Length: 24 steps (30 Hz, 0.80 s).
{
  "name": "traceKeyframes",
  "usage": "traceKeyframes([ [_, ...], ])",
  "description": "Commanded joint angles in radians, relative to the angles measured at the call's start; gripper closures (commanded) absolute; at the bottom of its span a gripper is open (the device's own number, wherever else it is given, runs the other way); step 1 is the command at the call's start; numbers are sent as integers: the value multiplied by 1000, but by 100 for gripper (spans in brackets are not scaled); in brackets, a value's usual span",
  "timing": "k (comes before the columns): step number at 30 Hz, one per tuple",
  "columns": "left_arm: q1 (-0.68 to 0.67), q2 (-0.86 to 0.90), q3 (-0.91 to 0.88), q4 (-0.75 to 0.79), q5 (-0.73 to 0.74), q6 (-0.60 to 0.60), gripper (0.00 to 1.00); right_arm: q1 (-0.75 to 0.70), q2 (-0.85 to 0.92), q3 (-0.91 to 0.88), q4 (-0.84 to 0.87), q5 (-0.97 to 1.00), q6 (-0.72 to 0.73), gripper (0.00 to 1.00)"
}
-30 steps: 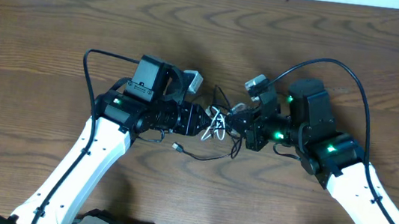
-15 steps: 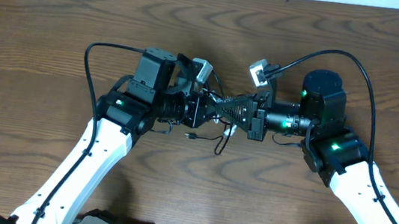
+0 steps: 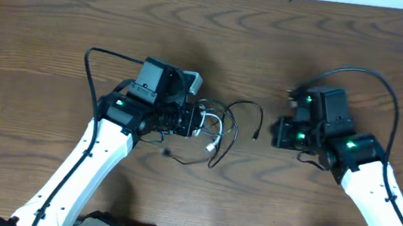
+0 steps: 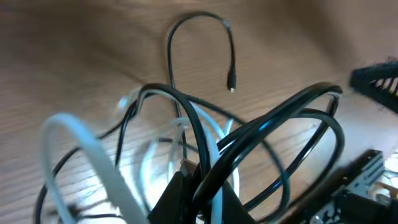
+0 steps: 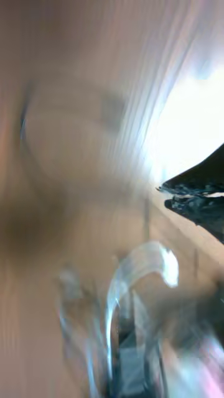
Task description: Untangle cables
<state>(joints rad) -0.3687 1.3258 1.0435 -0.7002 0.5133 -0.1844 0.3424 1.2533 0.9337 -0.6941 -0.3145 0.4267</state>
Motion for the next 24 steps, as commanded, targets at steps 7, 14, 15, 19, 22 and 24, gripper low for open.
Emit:
traceKeyframes([
  [7,4,-2,6,21,61,20,92,-33,-8,8,-47,195,-157,73],
  [14,-29,-2,6,16,81,58,92,-33,-8,8,271,-557,-410,51],
  [15,-39,-2,6,15,81,58,92,-33,-8,8,303,-605,-410,51],
  [19,-76,-2,6,20,81,61,92,-33,-8,8,355,-698,-423,50],
  [22,-101,-2,6,29,81,61,92,-33,-8,8,337,-698,-433,51],
  [24,-104,-2,6,35,82,61,92,-33,-8,8,308,-697,-454,51],
])
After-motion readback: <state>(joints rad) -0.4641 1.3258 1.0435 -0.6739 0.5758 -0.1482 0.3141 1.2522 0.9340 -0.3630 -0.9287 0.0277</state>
